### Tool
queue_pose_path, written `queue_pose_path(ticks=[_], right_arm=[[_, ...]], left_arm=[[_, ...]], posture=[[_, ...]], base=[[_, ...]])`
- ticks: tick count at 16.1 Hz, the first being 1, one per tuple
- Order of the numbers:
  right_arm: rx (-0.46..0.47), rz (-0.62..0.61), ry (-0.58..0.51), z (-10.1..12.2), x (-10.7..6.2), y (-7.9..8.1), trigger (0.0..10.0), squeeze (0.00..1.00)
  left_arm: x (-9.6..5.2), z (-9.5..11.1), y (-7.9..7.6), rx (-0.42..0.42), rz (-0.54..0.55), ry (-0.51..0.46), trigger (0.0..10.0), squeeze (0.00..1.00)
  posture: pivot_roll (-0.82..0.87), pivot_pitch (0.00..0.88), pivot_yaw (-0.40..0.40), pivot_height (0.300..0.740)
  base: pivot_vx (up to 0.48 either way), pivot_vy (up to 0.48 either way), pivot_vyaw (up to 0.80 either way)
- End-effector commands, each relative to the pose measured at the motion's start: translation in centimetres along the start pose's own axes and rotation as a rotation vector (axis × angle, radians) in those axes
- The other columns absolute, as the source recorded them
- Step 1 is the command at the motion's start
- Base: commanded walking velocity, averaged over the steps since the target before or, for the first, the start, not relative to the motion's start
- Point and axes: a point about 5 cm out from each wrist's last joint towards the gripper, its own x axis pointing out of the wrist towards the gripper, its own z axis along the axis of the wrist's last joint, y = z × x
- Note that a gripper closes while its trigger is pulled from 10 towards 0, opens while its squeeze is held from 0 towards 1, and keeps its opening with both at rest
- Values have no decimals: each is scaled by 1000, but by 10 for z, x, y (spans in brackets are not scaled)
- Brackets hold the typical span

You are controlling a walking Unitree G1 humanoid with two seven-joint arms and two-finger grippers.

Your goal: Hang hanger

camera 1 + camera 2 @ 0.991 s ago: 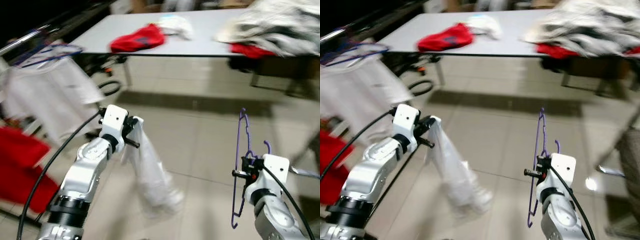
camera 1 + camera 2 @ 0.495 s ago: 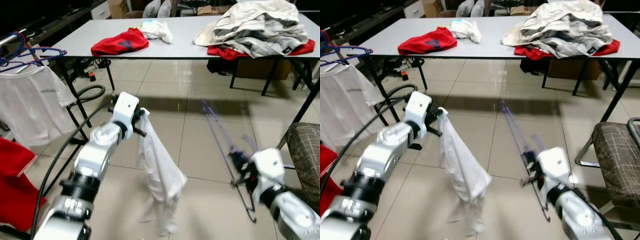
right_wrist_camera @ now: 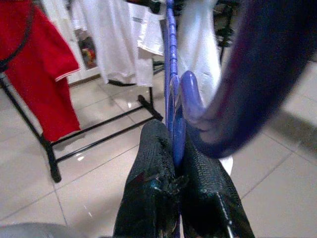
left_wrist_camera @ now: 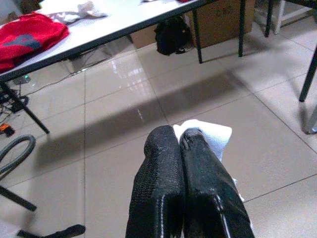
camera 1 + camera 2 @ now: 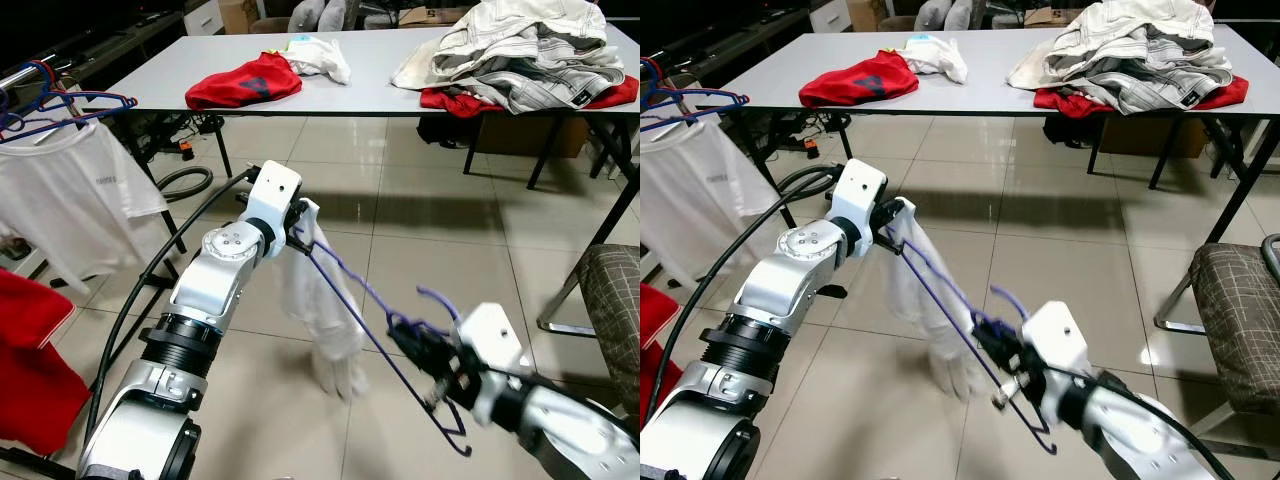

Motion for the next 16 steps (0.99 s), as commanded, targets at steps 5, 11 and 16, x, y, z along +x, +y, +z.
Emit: queue_pose_path(ticks=[5,11,16], right_arm=[[46,-9,79,-8,-1,4,10000,0],[47,-171,121,-11,-4,-18,10000,0],[41,-182,119,-10,-3,-22,10000,0]], left_arm=[[-1,16,6,27,18,-38,10000,0],[-4,28,-6,47,-137,-99,10000,0],[-7,34,-9,78,-209,-111,10000,0]], posture=[[-11,15,108,740],[-18,19,116,740],[-19,21,114,740]], base=[[0,0,0],[0,0,0],[0,0,0]])
